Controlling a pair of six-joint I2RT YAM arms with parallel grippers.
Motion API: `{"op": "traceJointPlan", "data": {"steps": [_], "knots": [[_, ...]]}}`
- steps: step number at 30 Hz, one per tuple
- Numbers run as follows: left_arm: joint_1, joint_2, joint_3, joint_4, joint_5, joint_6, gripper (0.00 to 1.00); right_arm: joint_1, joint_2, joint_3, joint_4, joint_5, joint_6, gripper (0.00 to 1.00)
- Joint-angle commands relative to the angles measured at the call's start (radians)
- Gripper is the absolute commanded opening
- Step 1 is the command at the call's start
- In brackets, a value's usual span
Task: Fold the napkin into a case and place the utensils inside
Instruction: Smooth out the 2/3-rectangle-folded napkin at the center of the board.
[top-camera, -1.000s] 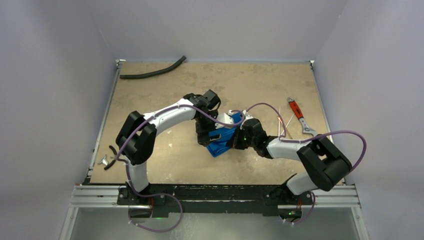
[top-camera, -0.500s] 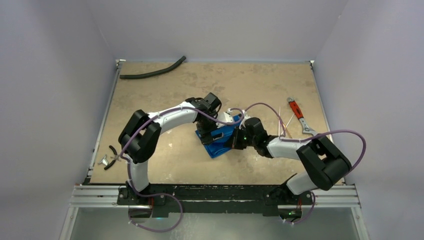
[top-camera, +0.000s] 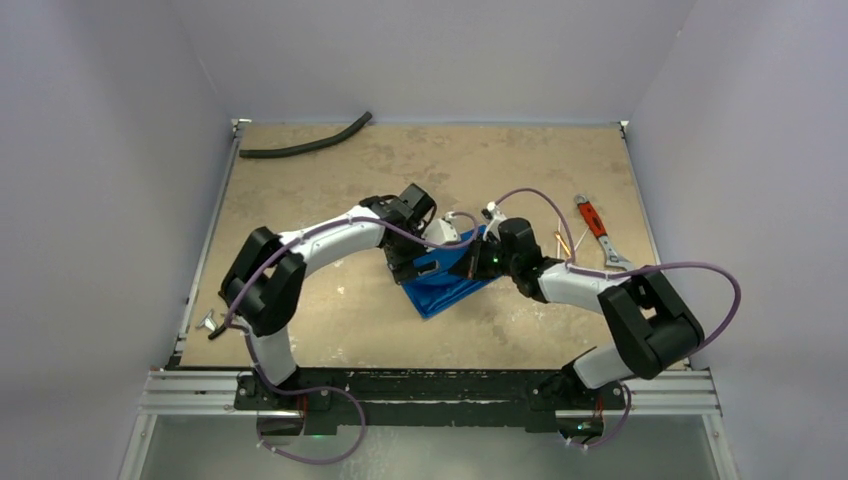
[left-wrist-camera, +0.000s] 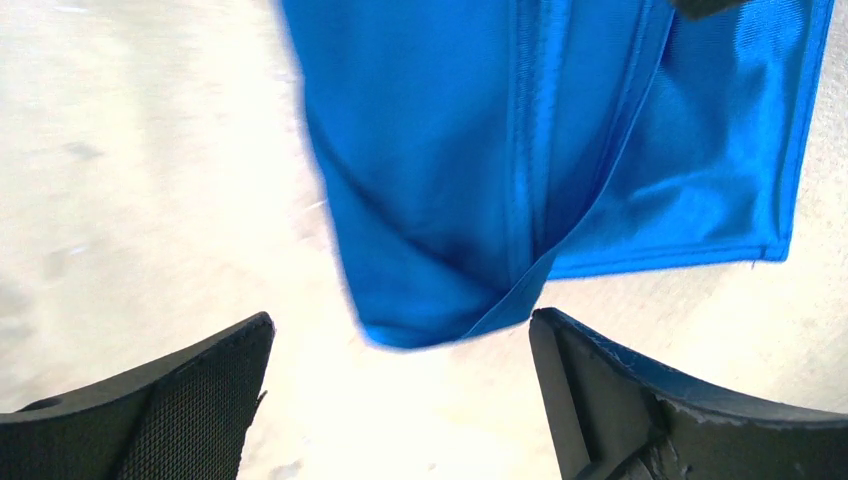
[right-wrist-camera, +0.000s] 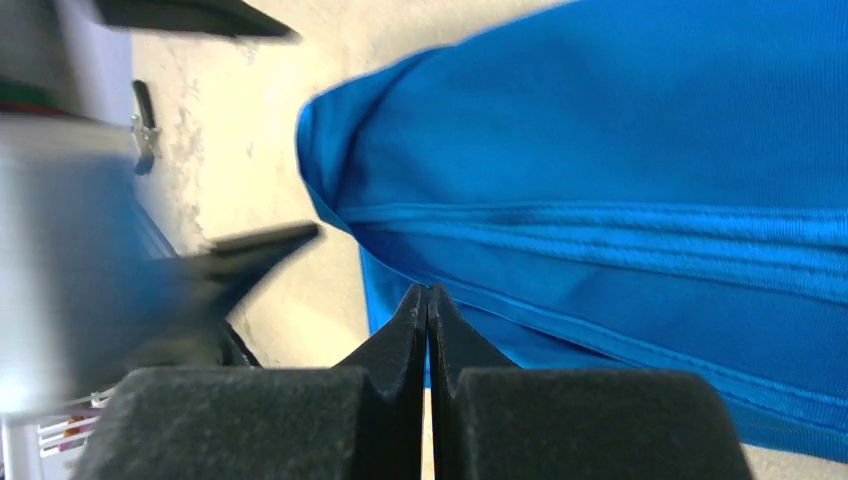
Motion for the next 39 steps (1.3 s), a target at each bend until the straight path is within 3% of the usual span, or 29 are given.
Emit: {"op": "traceJointPlan", "data": {"steps": [1,4,7,11,14,17,20,24,28,33,37,39], "knots": [[0.005,-0.194,0.085,0.019,-0.129,0.089,0.98,0.004,0.027,-0.064,0.06,-0.026,0.002,0.0],[0.005,-0.256,0.124,0.039,-0.146,0.084,0.99,0.006,0.045,-0.098,0.103,-0.037,0.014,0.0],[0.007,-0.256,0.089,0.072,-0.277,-0.086,0.99,0.007,0.052,-0.12,0.138,-0.039,0.022,0.0],[0.036,-0.129,0.162,-0.127,-0.056,-0.08,0.99,0.01,0.052,-0.137,0.165,-0.044,0.028,0.0],[0.025,-0.154,0.063,-0.023,-0.022,-0.089,0.99,0.01,0.044,-0.149,0.183,-0.047,0.035,0.0],[0.011,-0.198,-0.051,0.075,-0.071,-0.192,0.98,0.01,0.044,-0.161,0.205,-0.058,0.039,0.0],[0.01,-0.213,-0.11,0.107,-0.072,-0.308,0.92,0.01,0.056,-0.176,0.233,-0.067,0.042,0.0],[0.003,-0.237,-0.151,0.143,-0.032,-0.397,0.77,0.01,0.078,-0.191,0.272,-0.082,0.049,0.0],[0.005,-0.198,-0.169,0.148,-0.032,-0.468,0.78,0.01,0.089,-0.194,0.287,-0.089,0.05,0.0],[0.05,-0.138,-0.15,0.168,0.09,-0.514,0.77,0.01,0.086,-0.203,0.291,-0.092,0.05,0.0],[0.096,-0.083,-0.127,0.136,0.16,-0.51,0.63,0.01,0.071,-0.199,0.264,-0.091,0.042,0.0],[0.107,-0.075,-0.134,0.13,0.183,-0.527,0.6,0.011,0.058,-0.195,0.245,-0.089,0.033,0.0]]}}
